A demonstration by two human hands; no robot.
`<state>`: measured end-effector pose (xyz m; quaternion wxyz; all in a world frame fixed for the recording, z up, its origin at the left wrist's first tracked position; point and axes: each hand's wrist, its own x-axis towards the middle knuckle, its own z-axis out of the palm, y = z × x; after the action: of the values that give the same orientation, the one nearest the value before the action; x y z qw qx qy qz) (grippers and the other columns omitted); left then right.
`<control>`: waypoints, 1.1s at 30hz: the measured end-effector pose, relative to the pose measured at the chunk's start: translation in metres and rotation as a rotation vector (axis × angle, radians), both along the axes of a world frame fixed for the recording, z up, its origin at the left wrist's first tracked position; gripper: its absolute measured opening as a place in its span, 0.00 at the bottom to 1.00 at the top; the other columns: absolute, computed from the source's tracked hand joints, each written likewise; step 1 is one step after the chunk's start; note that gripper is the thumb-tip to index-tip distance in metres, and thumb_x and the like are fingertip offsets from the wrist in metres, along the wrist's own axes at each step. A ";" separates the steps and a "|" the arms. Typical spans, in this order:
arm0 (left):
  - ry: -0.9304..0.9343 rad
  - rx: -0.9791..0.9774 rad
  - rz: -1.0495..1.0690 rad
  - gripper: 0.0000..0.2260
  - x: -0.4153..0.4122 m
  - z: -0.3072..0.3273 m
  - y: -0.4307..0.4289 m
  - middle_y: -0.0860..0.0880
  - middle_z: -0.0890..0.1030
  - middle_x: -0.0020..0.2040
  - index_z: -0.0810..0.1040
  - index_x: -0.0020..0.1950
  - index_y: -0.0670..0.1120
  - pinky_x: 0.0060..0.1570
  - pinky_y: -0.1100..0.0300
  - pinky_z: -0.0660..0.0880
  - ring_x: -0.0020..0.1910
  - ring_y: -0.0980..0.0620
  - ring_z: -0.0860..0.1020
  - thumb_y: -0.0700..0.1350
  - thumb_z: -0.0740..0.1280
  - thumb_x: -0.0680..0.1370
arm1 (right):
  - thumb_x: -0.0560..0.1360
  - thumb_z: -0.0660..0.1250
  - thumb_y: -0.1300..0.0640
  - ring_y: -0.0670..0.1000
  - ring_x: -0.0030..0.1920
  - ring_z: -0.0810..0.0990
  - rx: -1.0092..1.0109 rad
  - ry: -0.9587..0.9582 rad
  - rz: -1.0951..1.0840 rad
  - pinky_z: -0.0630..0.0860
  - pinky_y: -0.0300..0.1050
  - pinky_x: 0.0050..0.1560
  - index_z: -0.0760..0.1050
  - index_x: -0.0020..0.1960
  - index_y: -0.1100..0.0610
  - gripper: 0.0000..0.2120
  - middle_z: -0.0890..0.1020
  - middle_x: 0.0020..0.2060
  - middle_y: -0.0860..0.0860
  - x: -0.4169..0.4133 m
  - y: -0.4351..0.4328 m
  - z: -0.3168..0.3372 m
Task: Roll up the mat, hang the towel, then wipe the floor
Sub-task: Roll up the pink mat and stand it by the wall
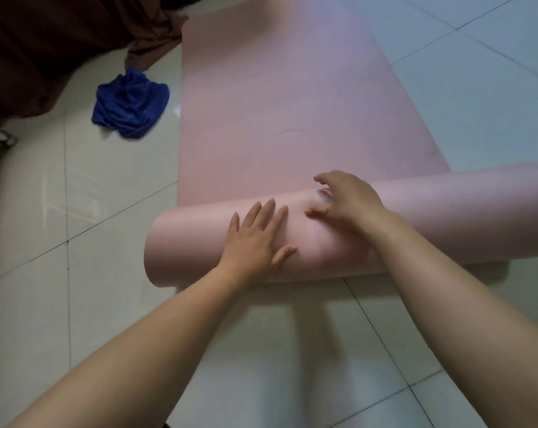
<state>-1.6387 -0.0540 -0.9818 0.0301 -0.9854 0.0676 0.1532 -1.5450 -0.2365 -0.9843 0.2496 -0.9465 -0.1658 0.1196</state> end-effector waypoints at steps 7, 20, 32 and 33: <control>-0.075 -0.075 -0.014 0.29 0.043 -0.014 0.008 0.50 0.49 0.78 0.47 0.77 0.52 0.71 0.43 0.48 0.76 0.48 0.48 0.62 0.47 0.79 | 0.75 0.61 0.42 0.56 0.63 0.70 -0.164 -0.204 0.027 0.63 0.51 0.64 0.72 0.62 0.57 0.23 0.74 0.63 0.54 -0.008 0.003 -0.003; 0.016 -0.194 -0.102 0.24 0.111 -0.017 0.019 0.44 0.65 0.71 0.59 0.72 0.47 0.65 0.41 0.60 0.69 0.43 0.63 0.58 0.50 0.80 | 0.69 0.67 0.37 0.52 0.76 0.44 -0.376 -0.039 0.008 0.43 0.51 0.73 0.49 0.76 0.50 0.44 0.48 0.76 0.48 -0.051 0.007 0.008; -0.190 -0.270 -0.147 0.20 0.096 0.001 0.031 0.47 0.66 0.70 0.64 0.69 0.48 0.62 0.47 0.61 0.68 0.46 0.64 0.55 0.54 0.80 | 0.71 0.64 0.39 0.54 0.75 0.51 -0.336 -0.126 0.002 0.47 0.53 0.72 0.52 0.75 0.53 0.40 0.54 0.76 0.50 0.003 0.011 0.004; -0.187 -0.244 -0.146 0.21 0.096 0.003 0.031 0.47 0.65 0.71 0.63 0.70 0.49 0.63 0.47 0.61 0.69 0.46 0.63 0.56 0.55 0.79 | 0.71 0.64 0.38 0.53 0.75 0.51 -0.322 -0.131 0.001 0.47 0.53 0.72 0.52 0.75 0.53 0.40 0.55 0.75 0.50 0.009 0.011 0.002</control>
<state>-1.5428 -0.0225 -0.9789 -0.0726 -0.9842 0.1542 0.0487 -1.5361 -0.2251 -0.9822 0.0832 -0.9800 -0.1608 0.0826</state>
